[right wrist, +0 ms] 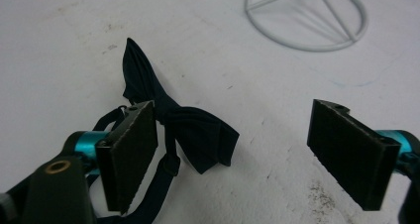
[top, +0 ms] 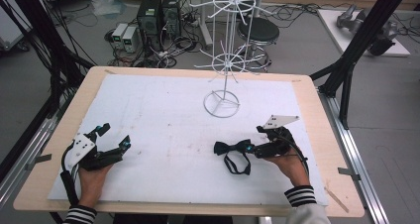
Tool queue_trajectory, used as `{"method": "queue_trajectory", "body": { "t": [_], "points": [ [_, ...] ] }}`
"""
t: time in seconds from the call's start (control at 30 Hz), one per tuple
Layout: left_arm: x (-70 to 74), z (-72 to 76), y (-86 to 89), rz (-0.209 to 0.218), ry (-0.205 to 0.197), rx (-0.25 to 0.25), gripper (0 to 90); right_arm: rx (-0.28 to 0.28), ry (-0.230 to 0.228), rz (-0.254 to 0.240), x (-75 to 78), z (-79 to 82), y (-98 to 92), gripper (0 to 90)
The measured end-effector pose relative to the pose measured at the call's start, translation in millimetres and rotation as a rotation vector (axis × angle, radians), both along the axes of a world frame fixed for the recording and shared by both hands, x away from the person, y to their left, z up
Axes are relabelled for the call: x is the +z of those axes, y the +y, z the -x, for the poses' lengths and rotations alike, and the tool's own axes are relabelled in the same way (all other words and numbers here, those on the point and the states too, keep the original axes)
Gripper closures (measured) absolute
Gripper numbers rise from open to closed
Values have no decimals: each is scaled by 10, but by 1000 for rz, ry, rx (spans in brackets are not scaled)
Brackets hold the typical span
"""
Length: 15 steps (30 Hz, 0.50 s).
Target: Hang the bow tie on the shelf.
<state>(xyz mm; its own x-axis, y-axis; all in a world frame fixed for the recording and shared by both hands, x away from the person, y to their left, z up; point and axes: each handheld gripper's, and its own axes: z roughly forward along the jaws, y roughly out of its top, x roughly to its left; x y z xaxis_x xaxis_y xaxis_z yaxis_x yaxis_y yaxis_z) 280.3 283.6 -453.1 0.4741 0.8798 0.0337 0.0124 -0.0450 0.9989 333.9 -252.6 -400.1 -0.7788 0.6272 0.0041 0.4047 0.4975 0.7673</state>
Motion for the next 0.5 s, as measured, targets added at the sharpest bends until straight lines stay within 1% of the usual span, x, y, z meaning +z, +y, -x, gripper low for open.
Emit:
{"method": "queue_trajectory", "body": {
  "t": [0.07, 0.13, 0.27, 0.3, 0.37, 0.5],
  "points": [
    [0, 0, -1, -1, -1, 0, 156, 9, 12, 5, -15, -19, 3, 248],
    [0, 1, -2, -1, -1, 0, 156, 16, 16, 12, -25, -35, -1, 273],
    [0, 0, -1, -2, 0, 0, 156, 36, 40, 20, -46, -63, -4, 335],
    [0, 1, -1, -2, 0, 1, 156, 49, 36, 21, -56, -74, -2, 348],
    [0, 0, -1, -1, -1, 0, 156, 57, 54, 29, -67, -85, 11, 363],
    [0, 0, -1, -1, -1, 0, 156, 77, 66, 42, -95, -112, 38, 407]
  ]
}}
